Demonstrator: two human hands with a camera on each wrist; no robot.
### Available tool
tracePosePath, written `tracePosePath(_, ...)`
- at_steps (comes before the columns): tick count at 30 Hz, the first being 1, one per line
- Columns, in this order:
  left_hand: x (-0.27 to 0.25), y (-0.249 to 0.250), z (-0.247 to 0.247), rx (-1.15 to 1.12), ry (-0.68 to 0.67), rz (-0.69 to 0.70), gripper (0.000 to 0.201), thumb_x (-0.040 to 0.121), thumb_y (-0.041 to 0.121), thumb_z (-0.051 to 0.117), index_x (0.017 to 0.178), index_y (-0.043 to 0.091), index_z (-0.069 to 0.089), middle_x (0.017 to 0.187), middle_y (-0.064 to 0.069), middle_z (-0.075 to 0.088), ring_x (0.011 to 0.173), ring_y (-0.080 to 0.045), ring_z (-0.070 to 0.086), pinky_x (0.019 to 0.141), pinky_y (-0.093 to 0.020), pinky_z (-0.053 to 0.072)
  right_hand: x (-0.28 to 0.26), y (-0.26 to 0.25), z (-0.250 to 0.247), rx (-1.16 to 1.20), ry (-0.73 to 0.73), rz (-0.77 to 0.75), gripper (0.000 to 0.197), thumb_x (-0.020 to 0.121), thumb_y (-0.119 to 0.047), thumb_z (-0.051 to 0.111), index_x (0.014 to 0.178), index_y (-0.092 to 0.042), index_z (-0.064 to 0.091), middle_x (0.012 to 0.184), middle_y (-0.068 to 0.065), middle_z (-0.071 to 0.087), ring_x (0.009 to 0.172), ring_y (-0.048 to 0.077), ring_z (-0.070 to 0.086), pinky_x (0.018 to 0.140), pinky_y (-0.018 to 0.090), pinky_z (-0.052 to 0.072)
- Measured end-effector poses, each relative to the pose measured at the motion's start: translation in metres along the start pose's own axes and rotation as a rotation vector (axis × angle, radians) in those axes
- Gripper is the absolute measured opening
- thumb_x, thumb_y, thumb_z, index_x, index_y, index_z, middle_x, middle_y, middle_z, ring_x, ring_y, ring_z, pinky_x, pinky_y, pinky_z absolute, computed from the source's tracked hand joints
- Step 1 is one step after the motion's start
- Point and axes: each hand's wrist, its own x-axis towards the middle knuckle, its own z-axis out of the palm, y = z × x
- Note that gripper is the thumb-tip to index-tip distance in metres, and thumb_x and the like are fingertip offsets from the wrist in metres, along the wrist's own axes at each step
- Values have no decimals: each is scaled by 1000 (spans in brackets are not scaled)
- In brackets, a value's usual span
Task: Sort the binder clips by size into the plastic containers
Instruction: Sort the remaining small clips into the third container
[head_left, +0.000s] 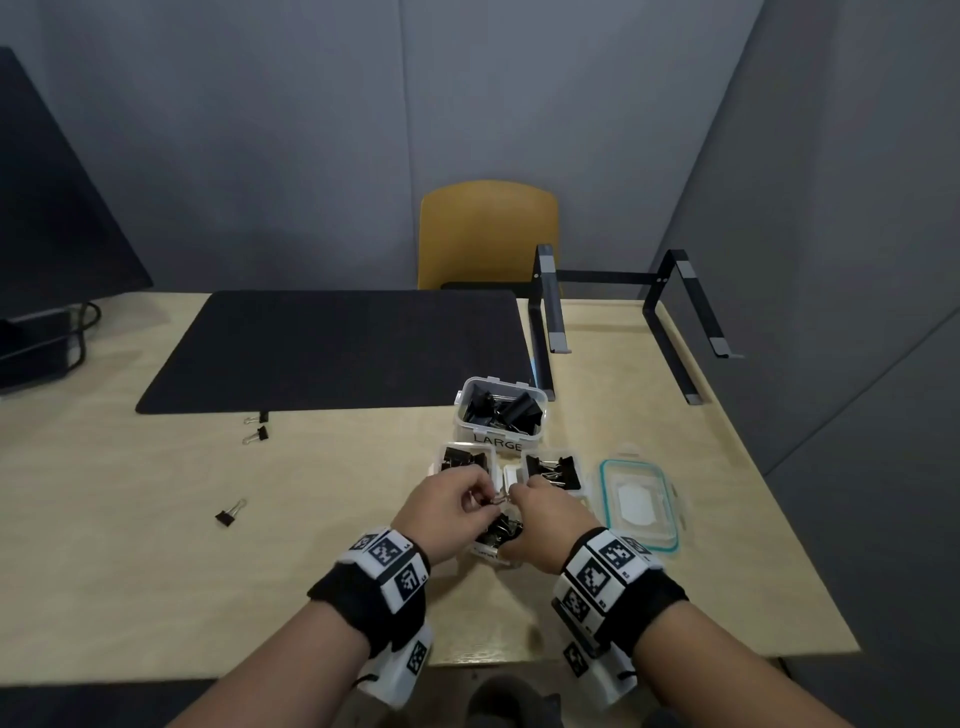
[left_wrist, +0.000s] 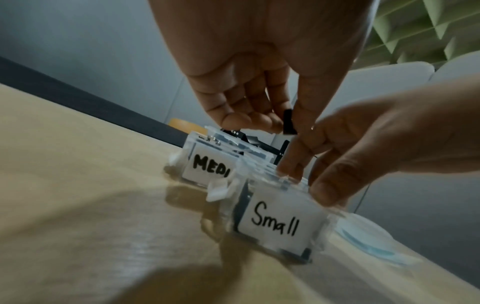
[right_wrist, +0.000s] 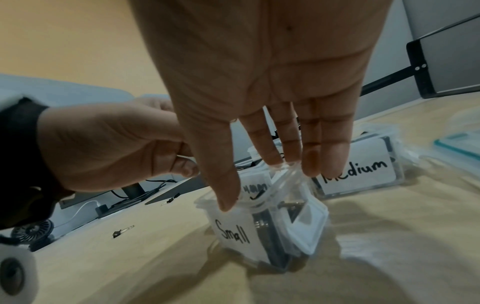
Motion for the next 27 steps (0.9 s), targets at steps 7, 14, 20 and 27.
tracePosePath(7,-10,-16,-6,11,71,-53,6,84,26,65,86,29,60,80,12,58,74,-10,55,72,-29,49,-1,2,1,-6,8,-15,59,75,-32,70,126,-15,48,123,5,47,110,22,53,89,33,47)
tracePosePath(14,-30,-68,-52,83,289,-262,8,85,18,62,92,22,60,88,6,59,81,-13,54,71,-23,38,0,-9,-7,-102,2,-54,53,79,-35,64,125,-15,48,123,4,49,108,21,54,86,33,50)
tracePosePath(20,-46,-129,-110,219,352,-483,25,84,18,63,108,15,60,107,-4,56,95,-21,55,83,-29,42,15,-67,-15,-11,68,-178,36,85,-30,56,118,-15,53,119,5,54,107,24,56,86,32,46)
tracePosePath(27,-48,-174,-149,421,171,-726,41,81,26,63,117,14,48,117,-10,50,98,-28,56,81,-32,45,54,-137,17,109,-49,-276,36,88,-27,54,123,-16,53,122,6,53,109,23,55,93,31,45)
